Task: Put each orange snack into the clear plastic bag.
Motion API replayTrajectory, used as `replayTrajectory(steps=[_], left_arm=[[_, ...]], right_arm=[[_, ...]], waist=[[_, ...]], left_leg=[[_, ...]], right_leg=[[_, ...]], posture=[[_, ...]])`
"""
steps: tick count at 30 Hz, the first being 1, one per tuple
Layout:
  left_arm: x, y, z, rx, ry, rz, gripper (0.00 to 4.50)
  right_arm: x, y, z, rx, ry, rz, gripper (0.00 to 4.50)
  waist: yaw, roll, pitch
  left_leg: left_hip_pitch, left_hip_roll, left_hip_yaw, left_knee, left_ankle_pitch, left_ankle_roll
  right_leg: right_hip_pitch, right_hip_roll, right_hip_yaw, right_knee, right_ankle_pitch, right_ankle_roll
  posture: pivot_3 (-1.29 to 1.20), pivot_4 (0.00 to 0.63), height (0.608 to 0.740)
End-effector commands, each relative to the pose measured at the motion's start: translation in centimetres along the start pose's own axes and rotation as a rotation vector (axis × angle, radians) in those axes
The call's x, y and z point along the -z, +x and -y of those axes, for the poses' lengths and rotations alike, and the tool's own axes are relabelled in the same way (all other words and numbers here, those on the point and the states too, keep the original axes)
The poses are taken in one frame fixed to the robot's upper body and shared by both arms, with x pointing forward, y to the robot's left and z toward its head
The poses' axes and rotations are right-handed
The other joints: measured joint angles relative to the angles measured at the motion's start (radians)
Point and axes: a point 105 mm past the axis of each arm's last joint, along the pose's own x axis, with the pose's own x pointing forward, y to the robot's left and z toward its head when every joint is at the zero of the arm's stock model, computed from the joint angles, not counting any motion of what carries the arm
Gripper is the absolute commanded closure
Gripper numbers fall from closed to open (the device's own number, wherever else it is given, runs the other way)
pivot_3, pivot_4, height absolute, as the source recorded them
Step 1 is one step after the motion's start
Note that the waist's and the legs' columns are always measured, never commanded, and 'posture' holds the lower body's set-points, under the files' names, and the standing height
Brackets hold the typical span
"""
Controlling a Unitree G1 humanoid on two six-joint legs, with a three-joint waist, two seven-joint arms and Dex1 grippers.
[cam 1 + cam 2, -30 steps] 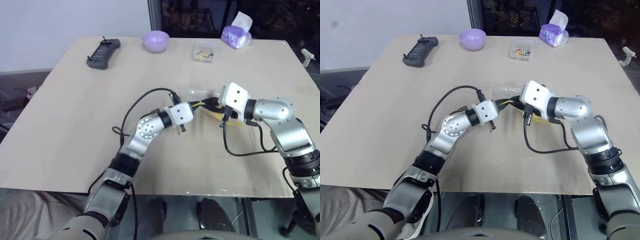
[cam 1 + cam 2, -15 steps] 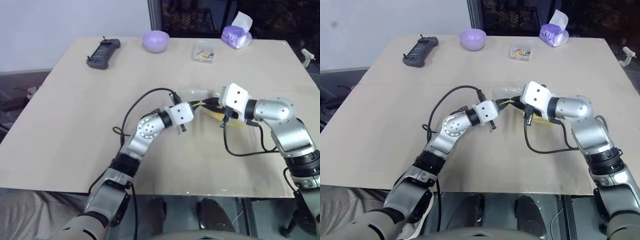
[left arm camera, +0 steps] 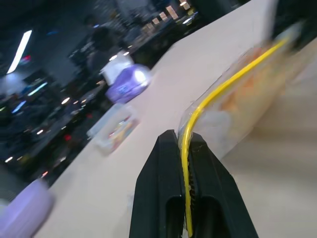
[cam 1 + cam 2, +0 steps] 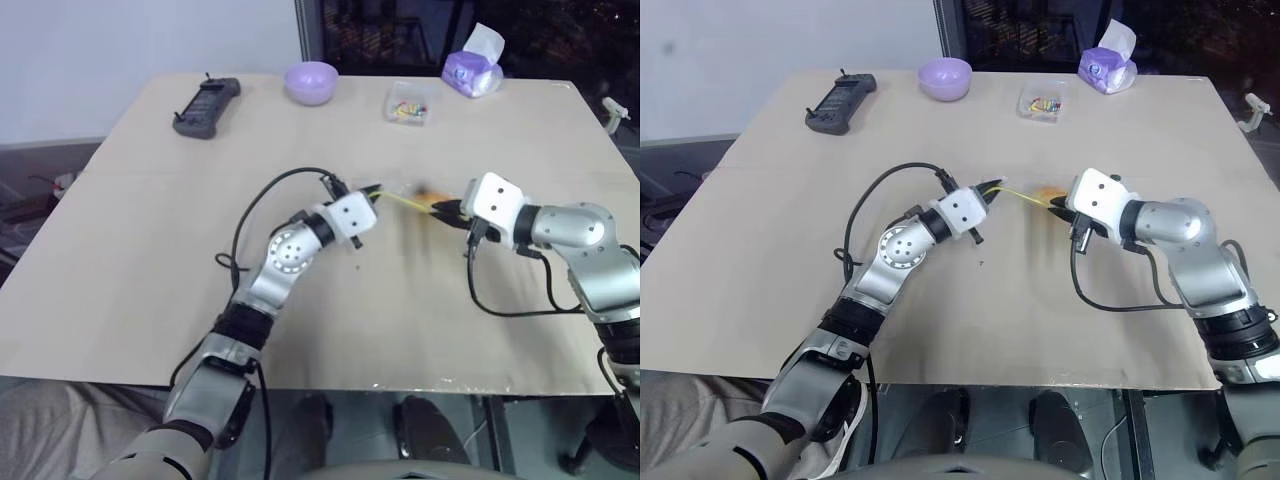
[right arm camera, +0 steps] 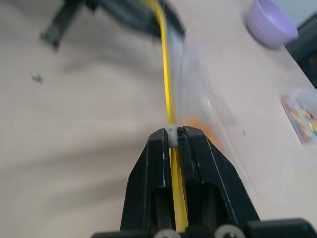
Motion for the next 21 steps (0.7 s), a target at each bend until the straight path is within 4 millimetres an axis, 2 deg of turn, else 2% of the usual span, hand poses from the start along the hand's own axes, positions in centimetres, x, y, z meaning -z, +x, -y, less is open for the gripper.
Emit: replayTrajectory(steps=[1, 12, 15, 17, 21], left_arm=[[0.2, -0.4, -3.0, -0.119, 0.014, -0.017, 4.5], [0.4, -0.3, -2.9, -0.115, 0.008, -0.02, 4.5], [1.0, -0.1, -2.4, -0.076, 0.008, -0.036, 4.5], [1.1, 0.1, -2.5, -0.071, 0.008, -0.035, 4.5], [0.3, 0.4, -2.4, -0.055, -0.012, 0.014, 4.5]], right_arm=[[1.2, -1.7, 1.8, 0.083, -0.006, -0.059, 4.29], [3.4, -3.6, 3.4, 0.156, -0.011, -0.153, 4.29], [3.8, -4.1, 3.8, 0.166, -0.018, -0.181, 4.29], [3.8, -4.2, 4.0, 0.178, -0.025, -0.181, 4.29], [2.4, -3.6, 3.6, 0.165, -0.009, -0.117, 4.29]], waist=[[0.001, 0.0, 0.0], [0.001, 0.0, 0.0], [0.001, 0.0, 0.0], [0.001, 0.0, 0.0], [0.0, 0.0, 0.0]], left_leg=[[0.0, 0.0, 0.0, 0.0, 0.0, 0.0], [0.0, 0.0, 0.0, 0.0, 0.0, 0.0], [0.0, 0.0, 0.0, 0.0, 0.0, 0.0], [0.0, 0.0, 0.0, 0.0, 0.0, 0.0], [0.0, 0.0, 0.0, 0.0, 0.0, 0.0]], right_leg=[[0.0, 0.0, 0.0, 0.0, 0.0, 0.0], [0.0, 0.0, 0.0, 0.0, 0.0, 0.0], [0.0, 0.0, 0.0, 0.0, 0.0, 0.0], [0.0, 0.0, 0.0, 0.0, 0.0, 0.0], [0.0, 0.0, 0.0, 0.0, 0.0, 0.0]], posture=[[0.0, 0.15, 0.74], [0.0, 0.15, 0.74], [0.0, 0.15, 0.74], [0.0, 0.15, 0.74], [0.0, 0.15, 0.74]])
